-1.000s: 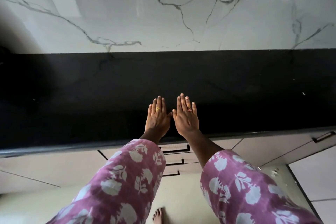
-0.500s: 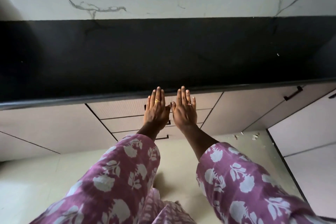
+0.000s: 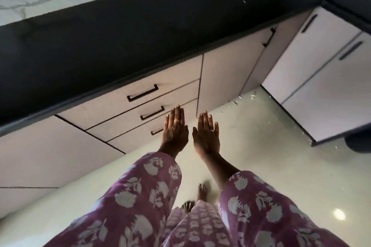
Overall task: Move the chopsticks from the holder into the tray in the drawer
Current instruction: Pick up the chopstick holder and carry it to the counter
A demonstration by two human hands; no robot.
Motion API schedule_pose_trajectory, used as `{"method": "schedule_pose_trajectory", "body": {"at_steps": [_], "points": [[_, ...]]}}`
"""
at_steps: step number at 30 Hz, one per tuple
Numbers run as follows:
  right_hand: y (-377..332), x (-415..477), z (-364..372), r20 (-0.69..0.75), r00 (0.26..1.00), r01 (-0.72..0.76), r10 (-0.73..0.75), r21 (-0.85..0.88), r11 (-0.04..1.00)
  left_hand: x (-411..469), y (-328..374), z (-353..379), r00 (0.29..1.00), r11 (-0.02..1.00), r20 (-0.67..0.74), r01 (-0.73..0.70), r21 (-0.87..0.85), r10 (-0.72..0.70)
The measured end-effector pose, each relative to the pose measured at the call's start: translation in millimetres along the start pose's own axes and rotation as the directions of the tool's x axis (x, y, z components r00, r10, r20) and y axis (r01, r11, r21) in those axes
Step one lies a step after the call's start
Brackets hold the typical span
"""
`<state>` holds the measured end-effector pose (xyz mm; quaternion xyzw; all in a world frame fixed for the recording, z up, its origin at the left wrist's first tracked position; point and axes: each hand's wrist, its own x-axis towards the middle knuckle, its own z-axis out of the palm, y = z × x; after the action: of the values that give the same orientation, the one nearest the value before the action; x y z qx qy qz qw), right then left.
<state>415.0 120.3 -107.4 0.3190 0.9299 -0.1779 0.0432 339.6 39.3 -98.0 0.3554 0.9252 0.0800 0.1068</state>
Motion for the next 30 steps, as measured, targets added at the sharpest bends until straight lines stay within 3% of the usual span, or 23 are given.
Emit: {"method": "schedule_pose_trajectory", "body": {"at_steps": [6,9,11,15,21,30], "points": [[54,-70,9,-0.025,0.963,-0.266,0.267,0.044,0.963,-27,61,42,0.962,0.964,0.105,-0.259,0.062,0.251],[85,-107,15,-0.024,0.906,-0.421,0.424,0.076,0.904,-47,97,64,0.9,0.891,0.091,-0.435,0.128,0.426],[106,-133,19,-0.04,0.862,-0.499,0.505,0.108,0.86,-62,119,78,0.846,0.834,0.159,-0.531,0.149,0.51],[151,-191,23,-0.056,0.755,-0.636,0.654,0.184,0.75,-98,175,106,0.702,0.694,0.235,-0.708,0.127,0.673],[223,-283,25,-0.052,0.564,-0.792,0.824,0.248,0.558,-168,273,150,0.47,0.465,0.396,-0.878,0.116,0.789],[323,-436,31,0.022,0.177,-0.927,0.984,0.339,0.159,-288,408,207,0.104,0.104,0.417,-0.994,0.022,0.903]]}}
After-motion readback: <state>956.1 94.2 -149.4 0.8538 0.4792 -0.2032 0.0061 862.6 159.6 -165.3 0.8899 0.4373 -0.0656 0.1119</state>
